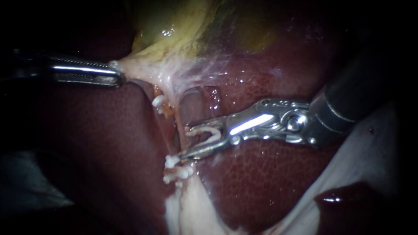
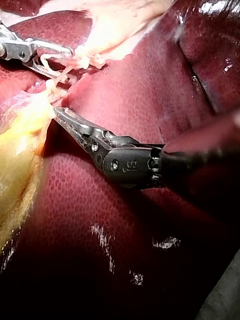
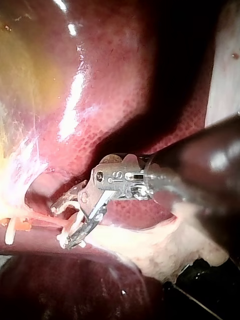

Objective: Clipping second clip right tube

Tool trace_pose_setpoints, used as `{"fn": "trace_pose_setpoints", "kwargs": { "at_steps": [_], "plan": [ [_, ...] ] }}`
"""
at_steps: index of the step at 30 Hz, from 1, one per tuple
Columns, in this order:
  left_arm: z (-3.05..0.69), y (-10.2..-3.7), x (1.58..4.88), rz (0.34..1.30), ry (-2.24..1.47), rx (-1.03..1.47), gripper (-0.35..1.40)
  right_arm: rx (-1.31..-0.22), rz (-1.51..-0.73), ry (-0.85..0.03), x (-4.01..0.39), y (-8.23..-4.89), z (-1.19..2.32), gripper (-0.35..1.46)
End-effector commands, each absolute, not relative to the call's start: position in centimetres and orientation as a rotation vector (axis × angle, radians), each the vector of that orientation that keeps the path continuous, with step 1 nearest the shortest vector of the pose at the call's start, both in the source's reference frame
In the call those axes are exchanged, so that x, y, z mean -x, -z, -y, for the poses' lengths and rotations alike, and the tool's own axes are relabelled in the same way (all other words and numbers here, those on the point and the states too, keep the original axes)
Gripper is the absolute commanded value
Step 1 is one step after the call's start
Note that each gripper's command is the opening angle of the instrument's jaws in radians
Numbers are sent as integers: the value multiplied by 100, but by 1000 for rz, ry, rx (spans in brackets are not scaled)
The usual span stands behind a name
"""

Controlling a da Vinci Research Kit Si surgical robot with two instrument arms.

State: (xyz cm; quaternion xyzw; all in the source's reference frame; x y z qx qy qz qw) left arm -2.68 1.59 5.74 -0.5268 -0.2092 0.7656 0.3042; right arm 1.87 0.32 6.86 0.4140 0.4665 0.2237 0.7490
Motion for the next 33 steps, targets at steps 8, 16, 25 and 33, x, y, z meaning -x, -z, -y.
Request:
{"fn": "trace_pose_setpoints", "kwargs": {
  "at_steps": [8, 16, 25, 33],
  "plan": [
    [-159, -574, 269, 553, -2028, 1395, -35, -978, -1090, -461, -201, -699, -18, 48],
    [-159, -574, 270, 552, -2028, 1395, -35, -1131, -1198, -468, -208, -693, -17, 45],
    [-159, -574, 271, 552, -2028, 1394, -35, -1181, -1267, -476, -216, -678, -16, 45],
    [-159, -574, 271, 551, -2028, 1394, -35, -1206, -1305, -490, -215, -670, -25, 43]
  ]
}}
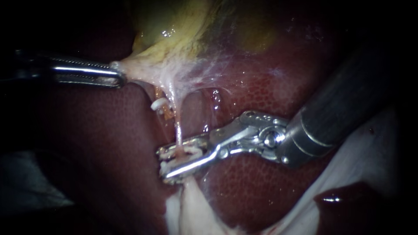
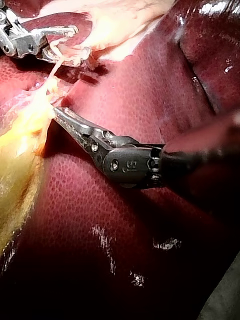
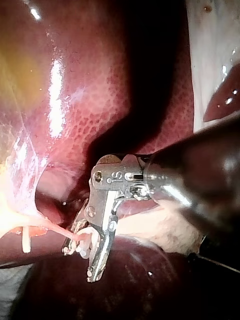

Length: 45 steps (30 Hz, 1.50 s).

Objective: Clipping second clip right tube

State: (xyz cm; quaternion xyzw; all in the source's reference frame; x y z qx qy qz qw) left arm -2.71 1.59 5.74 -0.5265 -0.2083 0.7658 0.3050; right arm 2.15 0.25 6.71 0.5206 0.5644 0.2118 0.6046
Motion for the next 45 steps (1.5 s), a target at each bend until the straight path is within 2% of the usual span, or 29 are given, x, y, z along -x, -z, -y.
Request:
{"fn": "trace_pose_setpoints", "kwargs": {
  "at_steps": [1, 9, 12, 17, 25, 31, 45],
  "plan": [
    [-159, -574, 271, 551, -2028, 1394, -35, -1208, -1308, -490, -215, -670, -26, 42],
    [-158, -574, 272, 547, -2027, 1392, -35, -1224, -1308, -484, -215, -669, -27, 39],
    [-158, -574, 272, 547, -2028, 1392, -35, -1238, -1305, -465, -214, -669, -26, 31],
    [-158, -575, 273, 546, -2028, 1392, -35, -1257, -1301, -441, -213, -668, -26, 3],
    [-158, -575, 273, 546, -2028, 1392, -35, -1305, -1263, -486, -210, -665, -26, -35],
    [-158, -575, 273, 546, -2028, 1392, -35, -1270, -1272, -549, -202, -663, -24, -35],
    [-158, -575, 273, 546, -2028, 1392, -35, -1268, -1272, -551, -202, -665, -25, -35]
  ]
}}
